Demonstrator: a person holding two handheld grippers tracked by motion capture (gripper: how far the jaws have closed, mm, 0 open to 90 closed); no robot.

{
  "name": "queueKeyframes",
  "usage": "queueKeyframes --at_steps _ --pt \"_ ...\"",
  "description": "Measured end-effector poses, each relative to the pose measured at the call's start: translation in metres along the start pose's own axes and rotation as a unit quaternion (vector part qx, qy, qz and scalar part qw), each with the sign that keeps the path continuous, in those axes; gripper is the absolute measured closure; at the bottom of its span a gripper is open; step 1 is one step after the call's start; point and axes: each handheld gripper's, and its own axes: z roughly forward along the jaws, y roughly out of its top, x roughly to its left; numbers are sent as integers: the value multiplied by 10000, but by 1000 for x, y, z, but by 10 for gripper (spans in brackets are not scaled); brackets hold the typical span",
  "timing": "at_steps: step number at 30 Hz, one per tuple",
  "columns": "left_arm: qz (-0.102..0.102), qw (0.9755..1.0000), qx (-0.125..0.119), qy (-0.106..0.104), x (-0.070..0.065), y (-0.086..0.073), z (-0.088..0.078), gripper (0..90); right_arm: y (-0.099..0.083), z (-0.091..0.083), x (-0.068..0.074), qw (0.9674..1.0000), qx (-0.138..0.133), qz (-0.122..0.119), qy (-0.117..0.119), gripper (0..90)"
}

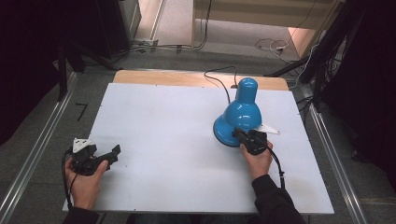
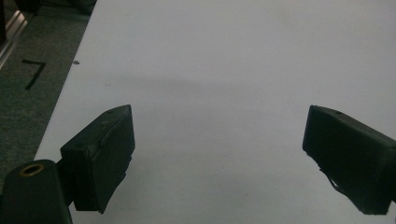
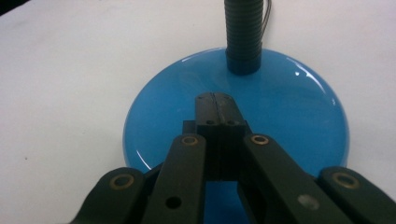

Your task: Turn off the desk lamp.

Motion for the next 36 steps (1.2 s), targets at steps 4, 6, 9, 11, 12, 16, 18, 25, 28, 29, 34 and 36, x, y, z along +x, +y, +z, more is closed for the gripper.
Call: queueKeyframes --at_steps 4,6,9,11,12,16,18,25,28,29,34,36 --pt "0 10000 7 4 1 0 1 103 2 -2 -6 10000 -20 32 -27 801" --pt "-1 10000 -1 -1 0 0 0 103 2 -4 -9 10000 -8 74 -48 755" --pt "1 10000 1 -3 0 0 0 102 3 -6 -11 9999 -49 98 -70 654" --pt "9 10000 12 2 0 0 0 102 4 -8 -12 9999 -60 91 -92 603" --pt "11 10000 14 1 0 0 0 102 4 -8 -13 9999 -46 94 -107 580" --pt "5 10000 9 1 0 0 0 102 4 -9 -18 9998 19 152 -157 456" --pt "3 10000 12 5 0 0 0 102 4 -9 -19 9997 49 159 -188 356" --pt "5 10000 11 4 0 0 0 102 3 -16 -29 9992 59 172 -354 243" --pt "2 10000 10 1 0 0 0 102 3 -18 -33 9990 64 207 -396 236" --pt "2 10000 2 -4 0 0 0 103 3 -19 -34 9989 81 233 -397 234" --pt "-3 10000 9 -6 -1 0 1 102 2 -21 -38 9987 90 247 -432 227" --pt "-6 10000 7 -9 -1 0 1 102 2 -22 -39 9986 98 244 -455 225"
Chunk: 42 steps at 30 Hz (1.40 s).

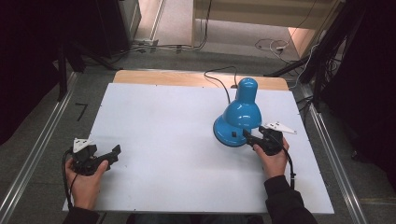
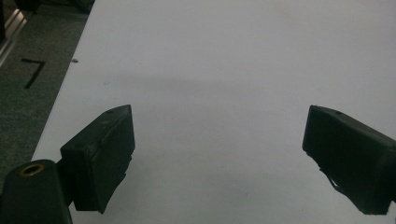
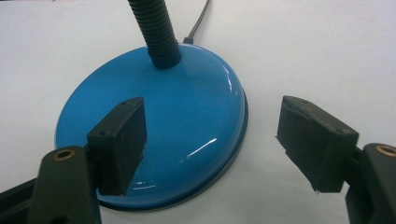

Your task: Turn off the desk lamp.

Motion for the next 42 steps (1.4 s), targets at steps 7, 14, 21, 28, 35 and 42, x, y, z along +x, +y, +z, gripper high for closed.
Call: queueKeyframes --at_steps 7,14,21,28,35,42 --pt "-1 10000 4 -4 0 0 0 102 -1 -4 -3 10000 13 11 -5 221" --pt "-3 10000 2 1 0 0 0 102 -1 -9 -8 10000 15 28 -36 221" --pt "0 10000 6 -1 0 0 0 102 -2 -14 -12 10000 27 24 -47 221" --pt "2 10000 16 -4 0 0 0 102 -2 -20 -17 9999 48 -3 -91 218" --pt "3 10000 17 2 0 0 0 102 -4 -26 -23 9998 52 -15 -195 215" --pt "5 10000 12 -1 -1 0 0 103 -7 -33 -28 9997 38 14 -240 212"
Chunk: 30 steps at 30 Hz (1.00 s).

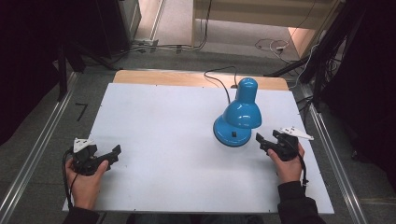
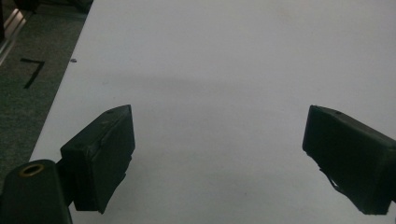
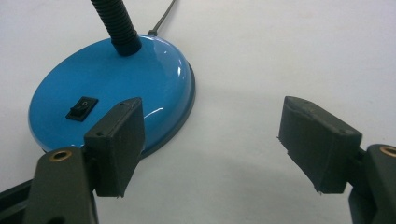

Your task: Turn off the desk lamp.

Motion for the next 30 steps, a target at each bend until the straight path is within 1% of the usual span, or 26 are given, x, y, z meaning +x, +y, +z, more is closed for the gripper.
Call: queueKeyframes --at_steps 4,11,14,18,23,30 --pt "5 10000 7 3 0 0 0 102 -1 -4 -1 10000 -25 -90 -15 210" --pt "5 10000 7 3 0 0 0 102 -4 -13 -5 10000 -6 -52 -9 207" --pt "8 10000 1 -2 0 0 0 102 -5 -16 -7 9999 -36 -105 -33 204" --pt "12 10000 11 2 0 0 0 102 -7 -21 -10 10000 -27 -68 -49 203" --pt "17 10000 17 -9 0 0 1 102 -9 -24 -14 9999 -4 -73 -105 201" --pt "10 10000 21 15 -1 0 1 103 -10 -30 -17 9999 -7 -51 -108 197"
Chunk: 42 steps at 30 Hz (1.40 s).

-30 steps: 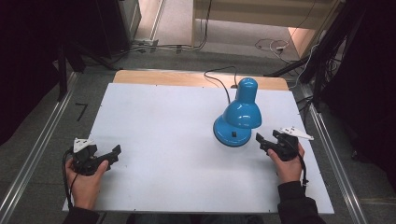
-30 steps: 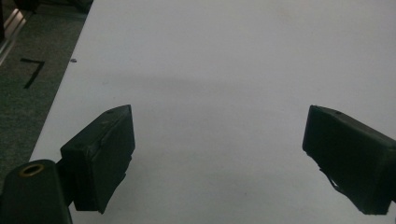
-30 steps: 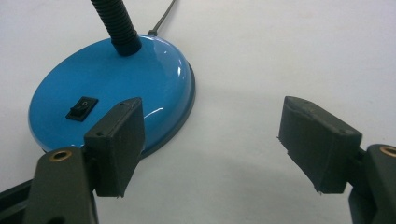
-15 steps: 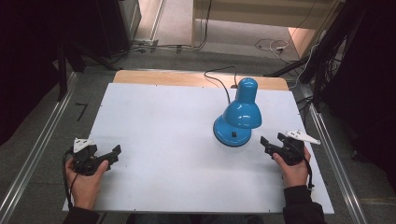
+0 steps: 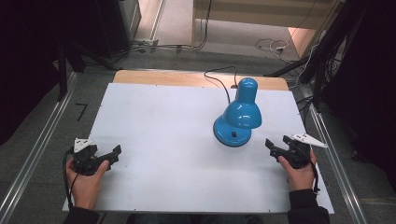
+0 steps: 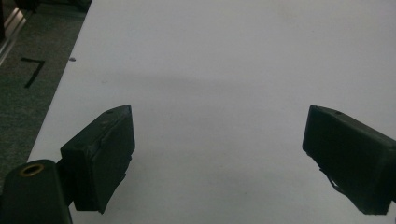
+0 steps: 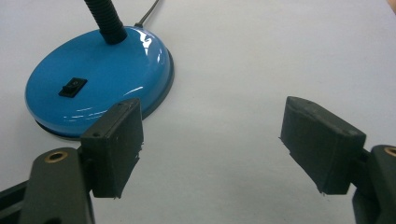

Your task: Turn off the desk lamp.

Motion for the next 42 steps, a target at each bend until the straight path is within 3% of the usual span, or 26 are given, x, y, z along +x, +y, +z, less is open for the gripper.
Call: queueKeyframes --at_steps 42 --pt "3 10000 10 10 -1 0 1 102 -13 -28 -23 9997 28 23 -249 193"
